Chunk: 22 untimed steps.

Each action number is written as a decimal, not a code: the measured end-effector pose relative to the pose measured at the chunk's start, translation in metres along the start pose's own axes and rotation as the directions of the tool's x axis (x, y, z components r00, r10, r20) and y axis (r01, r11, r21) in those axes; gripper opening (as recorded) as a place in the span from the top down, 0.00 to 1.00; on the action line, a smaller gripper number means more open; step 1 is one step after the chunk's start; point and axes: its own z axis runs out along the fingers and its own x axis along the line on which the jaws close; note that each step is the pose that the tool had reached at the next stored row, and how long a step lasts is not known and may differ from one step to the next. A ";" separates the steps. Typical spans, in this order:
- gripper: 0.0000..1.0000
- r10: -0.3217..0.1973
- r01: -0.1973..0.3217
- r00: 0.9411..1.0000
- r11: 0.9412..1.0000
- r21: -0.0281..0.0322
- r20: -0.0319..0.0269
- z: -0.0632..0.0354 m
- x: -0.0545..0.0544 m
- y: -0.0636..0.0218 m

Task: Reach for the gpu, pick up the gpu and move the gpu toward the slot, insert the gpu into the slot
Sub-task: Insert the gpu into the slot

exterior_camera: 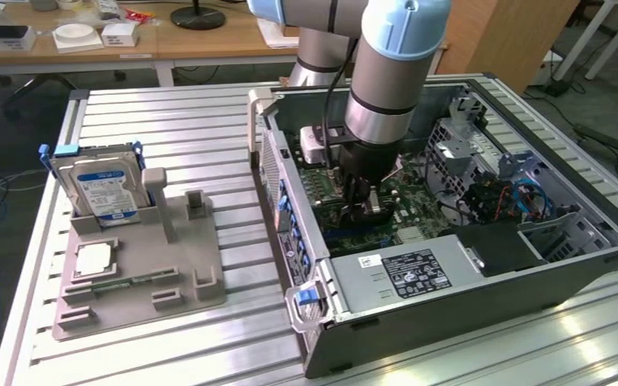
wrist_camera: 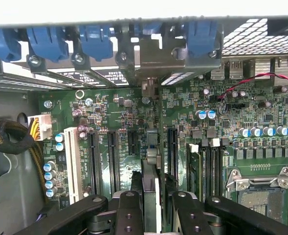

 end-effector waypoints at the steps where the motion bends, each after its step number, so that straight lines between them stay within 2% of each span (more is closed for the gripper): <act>1: 0.72 0.000 0.000 1.000 1.000 0.000 0.000 0.0000 0.000 0.0000; 8: 0.72 0.000 0.000 1.000 1.000 0.000 0.000 -0.0026 0.000 -0.0001; 22: 0.72 0.000 0.000 1.000 1.000 0.000 0.000 -0.0017 0.000 -0.0016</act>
